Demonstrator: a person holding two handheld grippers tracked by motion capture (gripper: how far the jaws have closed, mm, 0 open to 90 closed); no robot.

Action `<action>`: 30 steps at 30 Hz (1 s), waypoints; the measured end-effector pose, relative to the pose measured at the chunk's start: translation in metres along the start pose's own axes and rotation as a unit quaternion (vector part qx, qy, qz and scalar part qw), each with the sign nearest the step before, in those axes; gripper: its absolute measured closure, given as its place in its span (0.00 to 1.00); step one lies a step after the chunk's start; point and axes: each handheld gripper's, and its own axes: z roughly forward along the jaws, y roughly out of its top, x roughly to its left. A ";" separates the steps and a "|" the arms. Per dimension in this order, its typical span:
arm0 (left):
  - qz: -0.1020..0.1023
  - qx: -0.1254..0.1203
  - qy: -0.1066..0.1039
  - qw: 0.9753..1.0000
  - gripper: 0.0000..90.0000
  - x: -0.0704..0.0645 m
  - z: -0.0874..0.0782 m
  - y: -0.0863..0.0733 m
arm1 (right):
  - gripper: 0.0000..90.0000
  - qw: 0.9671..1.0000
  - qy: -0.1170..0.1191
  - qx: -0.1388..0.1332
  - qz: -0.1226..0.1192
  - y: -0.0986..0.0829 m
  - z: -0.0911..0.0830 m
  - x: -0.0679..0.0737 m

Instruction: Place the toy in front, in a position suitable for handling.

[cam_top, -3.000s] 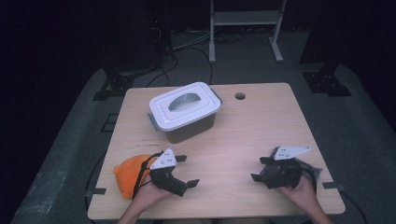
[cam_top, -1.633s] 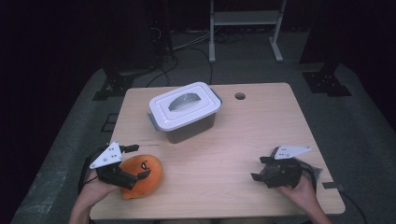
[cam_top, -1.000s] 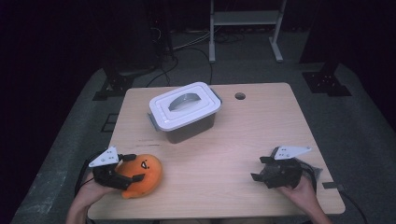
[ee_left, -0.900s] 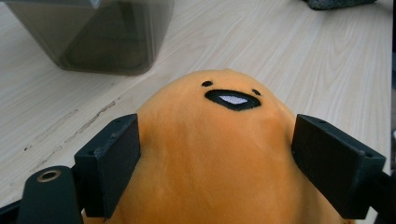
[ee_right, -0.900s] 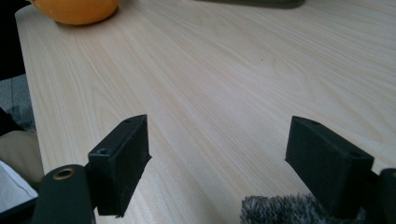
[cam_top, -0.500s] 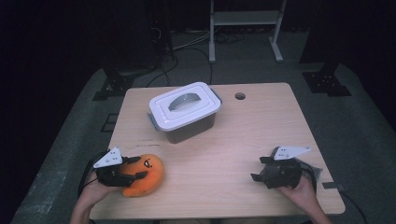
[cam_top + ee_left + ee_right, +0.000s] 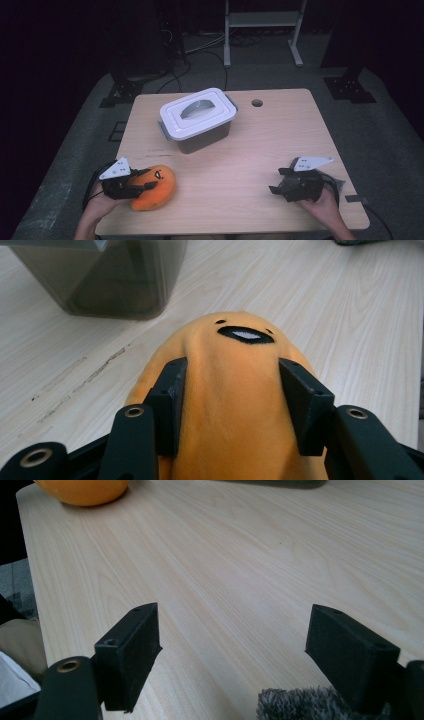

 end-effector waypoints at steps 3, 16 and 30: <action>-0.004 -0.006 -0.001 1.000 0.57 0.001 -0.002 0.000 | 0.23 1.000 0.001 0.001 0.001 0.000 0.000 0.000; -0.001 -0.022 -0.030 0.999 0.59 -0.004 -0.001 0.009 | 0.23 1.000 -0.001 0.001 0.001 0.000 0.000 0.000; 0.062 -0.036 -0.117 0.991 0.60 -0.035 0.046 0.067 | 0.23 1.000 -0.003 -0.003 0.013 -0.001 -0.005 -0.006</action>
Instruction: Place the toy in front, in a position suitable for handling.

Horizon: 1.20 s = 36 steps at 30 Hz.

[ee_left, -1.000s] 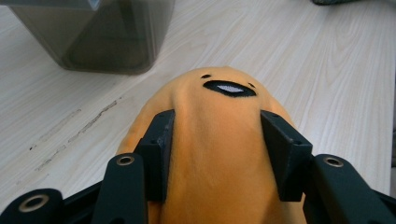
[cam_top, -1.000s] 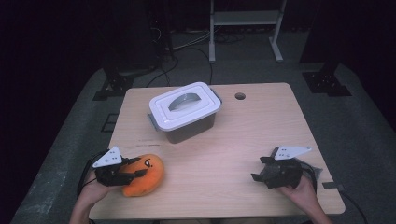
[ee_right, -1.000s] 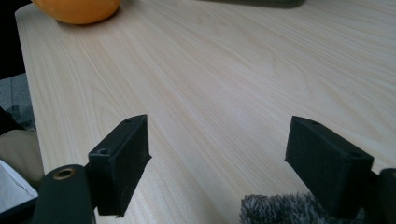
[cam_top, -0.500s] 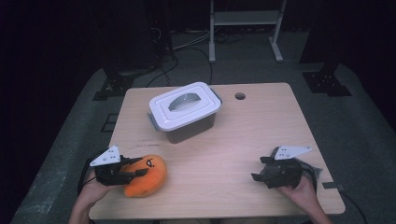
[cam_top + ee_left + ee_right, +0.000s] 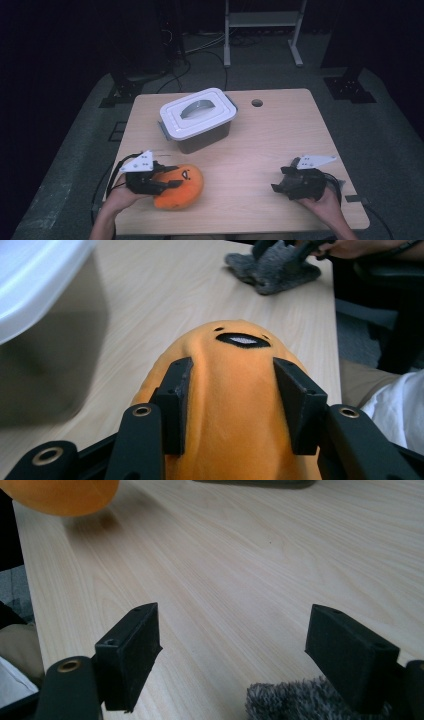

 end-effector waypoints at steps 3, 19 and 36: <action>0.006 0.009 -0.022 1.000 0.60 0.001 0.023 0.008 | 0.23 1.000 -0.003 0.001 -0.002 -0.001 -0.002 -0.001; 0.041 0.022 -0.061 0.997 0.61 0.001 0.096 0.052 | 0.24 1.000 -0.016 0.019 -0.013 -0.005 -0.014 -0.009; 0.053 0.049 -0.089 0.993 0.52 -0.004 0.137 0.053 | 0.35 0.996 -0.049 0.079 -0.002 -0.018 -0.014 -0.040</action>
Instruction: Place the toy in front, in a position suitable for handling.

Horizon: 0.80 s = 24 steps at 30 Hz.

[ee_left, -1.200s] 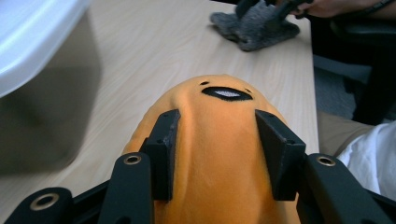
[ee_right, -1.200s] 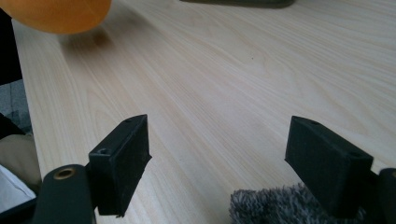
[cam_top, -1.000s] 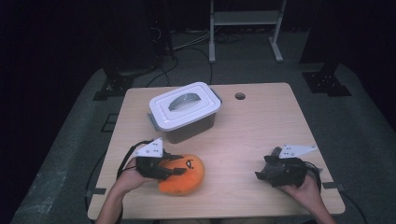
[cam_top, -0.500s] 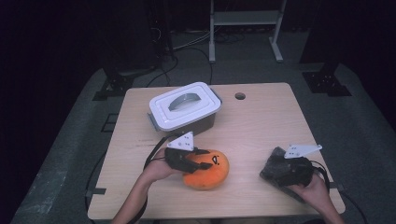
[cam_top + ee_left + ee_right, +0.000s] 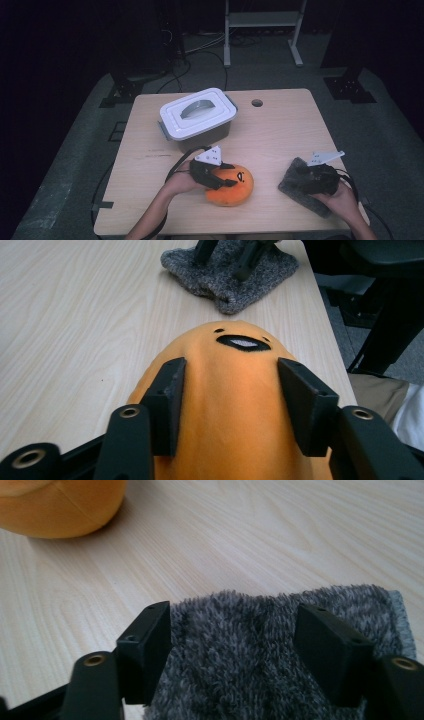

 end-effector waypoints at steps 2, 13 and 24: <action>0.001 0.000 -0.001 1.000 0.48 0.000 -0.001 0.000 | 0.37 1.000 0.000 0.005 0.005 -0.001 0.002 -0.002; -0.008 -0.013 0.009 1.000 0.24 -0.003 -0.014 0.000 | 0.46 0.999 0.001 0.037 0.007 -0.007 0.015 -0.007; -0.026 -0.015 0.042 0.999 0.17 -0.014 -0.042 -0.023 | 0.47 0.999 -0.001 0.034 0.004 -0.008 0.015 -0.008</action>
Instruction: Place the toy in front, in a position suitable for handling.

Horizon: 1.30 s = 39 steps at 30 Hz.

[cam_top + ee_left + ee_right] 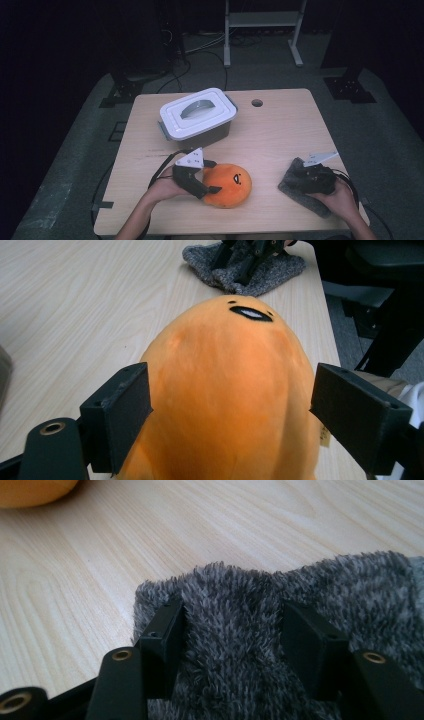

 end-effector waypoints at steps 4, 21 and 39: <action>-0.008 -0.002 0.006 1.000 0.15 0.000 -0.001 -0.005 | 0.45 1.000 -0.002 -0.003 -0.005 -0.001 0.000 0.001; -0.027 0.003 0.011 1.000 0.11 0.002 0.005 -0.018 | 0.43 0.999 -0.006 -0.004 0.032 0.001 0.002 0.002; -0.023 0.008 0.013 1.000 0.06 -0.001 0.011 -0.018 | 0.75 0.998 -0.040 0.017 0.055 0.008 -0.001 0.004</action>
